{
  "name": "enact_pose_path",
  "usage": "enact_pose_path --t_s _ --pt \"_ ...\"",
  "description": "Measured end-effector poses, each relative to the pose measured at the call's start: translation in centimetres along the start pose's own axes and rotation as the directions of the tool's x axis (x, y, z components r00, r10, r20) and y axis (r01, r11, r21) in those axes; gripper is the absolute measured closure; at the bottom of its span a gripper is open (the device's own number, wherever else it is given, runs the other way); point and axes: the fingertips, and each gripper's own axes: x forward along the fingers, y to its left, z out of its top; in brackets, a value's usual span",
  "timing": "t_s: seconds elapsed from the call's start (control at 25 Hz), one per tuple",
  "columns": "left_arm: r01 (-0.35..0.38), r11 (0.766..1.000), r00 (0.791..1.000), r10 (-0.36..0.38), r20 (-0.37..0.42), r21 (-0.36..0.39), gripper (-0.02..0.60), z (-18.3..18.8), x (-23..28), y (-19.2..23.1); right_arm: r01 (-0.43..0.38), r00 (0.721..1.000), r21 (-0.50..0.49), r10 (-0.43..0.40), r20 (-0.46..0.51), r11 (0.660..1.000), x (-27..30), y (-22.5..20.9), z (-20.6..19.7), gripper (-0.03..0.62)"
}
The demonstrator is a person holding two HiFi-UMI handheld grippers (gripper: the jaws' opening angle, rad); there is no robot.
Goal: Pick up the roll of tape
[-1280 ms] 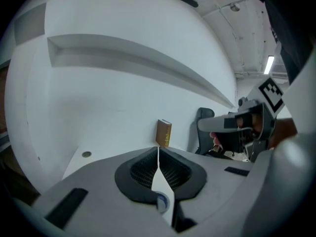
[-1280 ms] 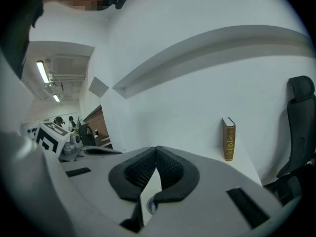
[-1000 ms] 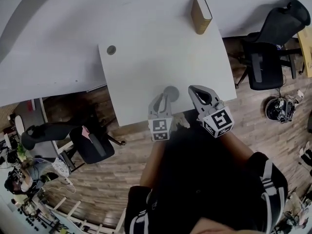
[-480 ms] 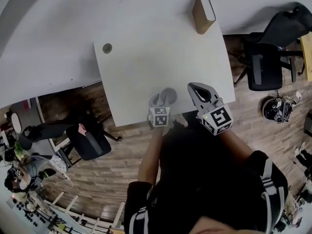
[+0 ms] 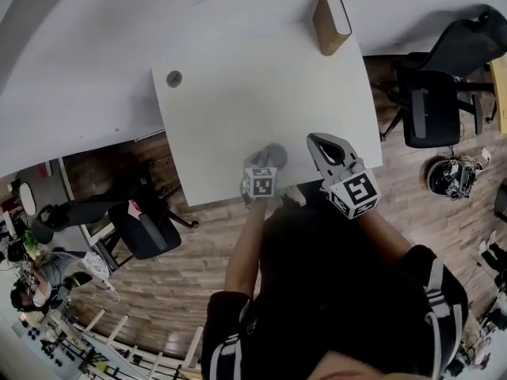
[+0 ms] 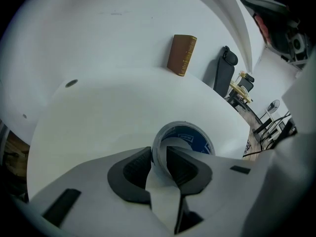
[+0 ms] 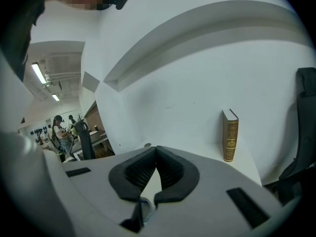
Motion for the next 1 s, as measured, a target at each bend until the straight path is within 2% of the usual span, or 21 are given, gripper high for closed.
enact_pose_path --t_s 0.2,0.44,0.56,0.64,0.72,0.8,0.92,1.0 --pt "-0.017 1.000 1.000 0.017 0.011 -0.003 0.508 0.1 0.0 0.4 0.011 1.000 -0.013 -0.011 0.011 1.000 -0.5 0.3 0.2 0.583" --pt "-0.022 0.999 0.999 0.022 0.023 0.025 0.509 -2.0 -2.3 0.5 0.044 0.999 -0.057 -0.042 0.029 0.997 -2.8 2.7 -0.1 0.583" --pt "-0.043 0.999 0.994 0.040 0.104 0.028 0.509 -2.3 -5.8 0.7 0.073 0.997 -0.081 -0.069 0.046 0.994 -4.9 4.8 -0.5 0.582" --pt "-0.065 0.998 0.980 0.061 0.189 0.015 0.511 -1.9 -9.1 1.1 0.093 0.994 -0.088 -0.088 0.059 0.992 -6.6 6.4 -0.9 0.582" --pt "-0.089 0.996 0.953 0.085 0.290 -0.001 0.511 -1.2 -12.9 1.3 0.115 0.991 -0.088 -0.109 0.071 0.989 -8.2 7.7 -1.3 0.583" --pt "-0.108 0.994 0.905 0.103 0.412 -0.012 0.511 -0.2 -17.0 1.4 0.146 0.987 -0.095 -0.138 0.088 0.985 -9.7 8.8 -1.5 0.582" --pt "-0.138 0.990 0.806 0.129 0.577 -0.028 0.509 0.9 -24.4 1.2 0.180 0.978 -0.103 -0.167 0.121 0.978 -11.8 10.2 -1.2 0.582" --pt "-0.159 0.987 0.733 0.138 0.666 -0.030 0.509 1.7 -29.5 0.5 0.188 0.975 -0.103 -0.172 0.143 0.977 -12.9 10.9 -0.5 0.583"
